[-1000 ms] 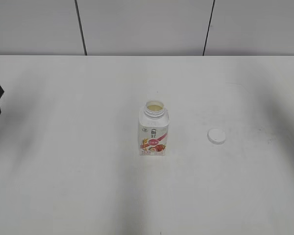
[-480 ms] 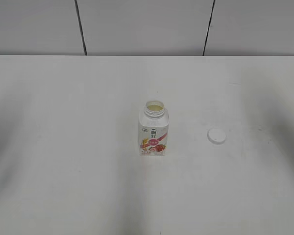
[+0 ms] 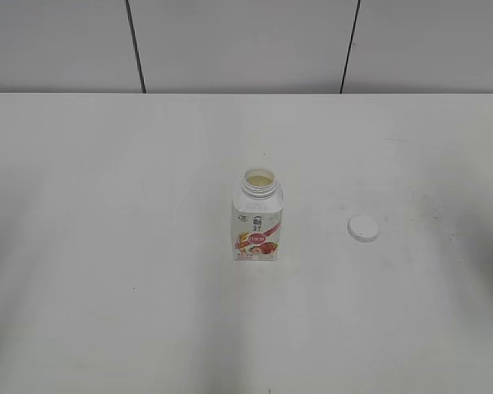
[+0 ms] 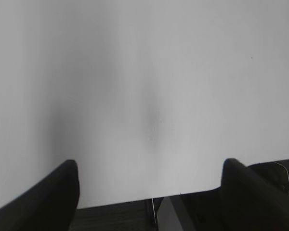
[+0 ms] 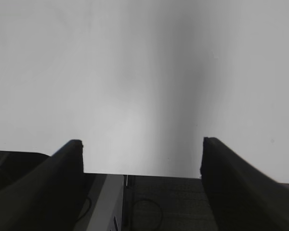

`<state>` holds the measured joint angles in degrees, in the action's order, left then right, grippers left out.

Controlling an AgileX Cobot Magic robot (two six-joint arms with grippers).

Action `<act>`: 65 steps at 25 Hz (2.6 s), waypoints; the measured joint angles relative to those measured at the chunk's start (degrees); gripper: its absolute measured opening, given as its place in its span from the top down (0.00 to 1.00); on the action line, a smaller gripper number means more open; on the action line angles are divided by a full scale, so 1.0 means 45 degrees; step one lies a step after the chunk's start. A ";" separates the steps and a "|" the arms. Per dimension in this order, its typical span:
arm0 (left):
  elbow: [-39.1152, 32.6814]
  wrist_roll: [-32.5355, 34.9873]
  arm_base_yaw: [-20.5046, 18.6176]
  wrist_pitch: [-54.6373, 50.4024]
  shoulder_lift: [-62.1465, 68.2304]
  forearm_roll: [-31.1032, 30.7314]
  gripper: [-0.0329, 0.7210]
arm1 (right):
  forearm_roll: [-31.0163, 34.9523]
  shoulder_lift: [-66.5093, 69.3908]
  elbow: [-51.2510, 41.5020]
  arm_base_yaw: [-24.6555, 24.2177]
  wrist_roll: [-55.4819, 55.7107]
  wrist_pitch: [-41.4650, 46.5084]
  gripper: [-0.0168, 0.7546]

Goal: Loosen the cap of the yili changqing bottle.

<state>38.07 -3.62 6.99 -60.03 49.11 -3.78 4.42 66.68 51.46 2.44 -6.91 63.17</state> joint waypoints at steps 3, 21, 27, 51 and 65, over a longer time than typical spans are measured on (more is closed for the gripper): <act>-0.0341 0.0000 0.0000 -0.0538 -0.1307 0.0014 0.23 | 0.0000 -0.0769 -0.0853 0.0000 0.0000 -0.0211 0.21; -0.1797 0.0000 0.0000 -0.0164 -0.5839 0.0040 0.25 | 0.0027 -0.5811 -0.3145 0.0000 0.0000 -0.1137 0.21; -0.1827 0.0000 0.0000 -0.0115 -0.6477 0.0040 0.25 | 0.0027 -0.7401 -0.4014 0.0000 0.0000 -0.1008 0.21; -0.1865 0.0000 0.0000 -0.0104 -0.9794 0.0054 0.26 | -0.0087 -1.3402 -0.4877 0.0000 0.0000 -0.0228 0.21; -0.1865 0.0000 0.0000 -0.0099 -1.1006 0.0091 0.26 | -0.0167 -1.4913 -0.4877 0.0000 0.0000 -0.0213 0.21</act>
<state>29.68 -3.62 6.99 -60.47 -0.42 -3.37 3.67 -0.43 29.51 2.44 -6.91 62.21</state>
